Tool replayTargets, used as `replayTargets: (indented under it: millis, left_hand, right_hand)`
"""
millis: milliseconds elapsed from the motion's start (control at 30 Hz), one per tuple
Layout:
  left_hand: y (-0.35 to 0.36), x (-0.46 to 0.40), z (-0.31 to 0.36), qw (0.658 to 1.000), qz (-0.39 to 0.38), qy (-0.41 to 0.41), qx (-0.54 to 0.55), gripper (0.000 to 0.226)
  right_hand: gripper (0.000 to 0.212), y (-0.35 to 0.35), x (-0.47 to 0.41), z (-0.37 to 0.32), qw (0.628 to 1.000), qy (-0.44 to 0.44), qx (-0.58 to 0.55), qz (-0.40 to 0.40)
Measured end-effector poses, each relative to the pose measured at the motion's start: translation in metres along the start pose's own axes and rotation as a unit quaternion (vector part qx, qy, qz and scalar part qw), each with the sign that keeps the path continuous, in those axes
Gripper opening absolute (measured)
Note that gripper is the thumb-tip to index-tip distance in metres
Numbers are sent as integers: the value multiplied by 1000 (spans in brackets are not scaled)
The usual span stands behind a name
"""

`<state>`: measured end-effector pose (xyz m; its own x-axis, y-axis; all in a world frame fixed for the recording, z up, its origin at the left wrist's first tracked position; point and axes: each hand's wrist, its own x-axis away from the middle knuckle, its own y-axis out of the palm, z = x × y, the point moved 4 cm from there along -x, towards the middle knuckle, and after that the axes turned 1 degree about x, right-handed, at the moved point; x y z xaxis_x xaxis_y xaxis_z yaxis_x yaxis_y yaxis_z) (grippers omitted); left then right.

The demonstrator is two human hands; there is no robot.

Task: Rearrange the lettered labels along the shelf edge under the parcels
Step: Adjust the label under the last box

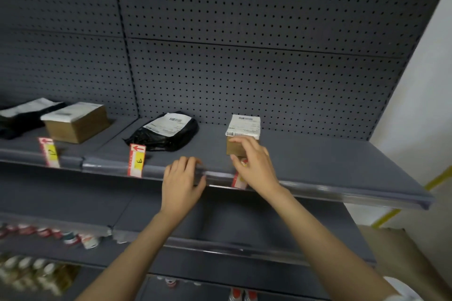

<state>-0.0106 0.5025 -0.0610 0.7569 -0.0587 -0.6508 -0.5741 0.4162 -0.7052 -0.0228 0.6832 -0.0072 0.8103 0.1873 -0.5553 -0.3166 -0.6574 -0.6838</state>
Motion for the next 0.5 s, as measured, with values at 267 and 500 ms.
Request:
replayTargets:
  millis: [267, 500]
  left_hand:
    - [-106, 6, -131, 993, 52, -103, -24, 32]
    - [-242, 68, -280, 973, 67, -156, -159, 25]
  right_hand:
    - [32, 91, -37, -123, 988, -143, 11, -61]
    - [33, 217, -56, -288, 961, -242, -21, -132]
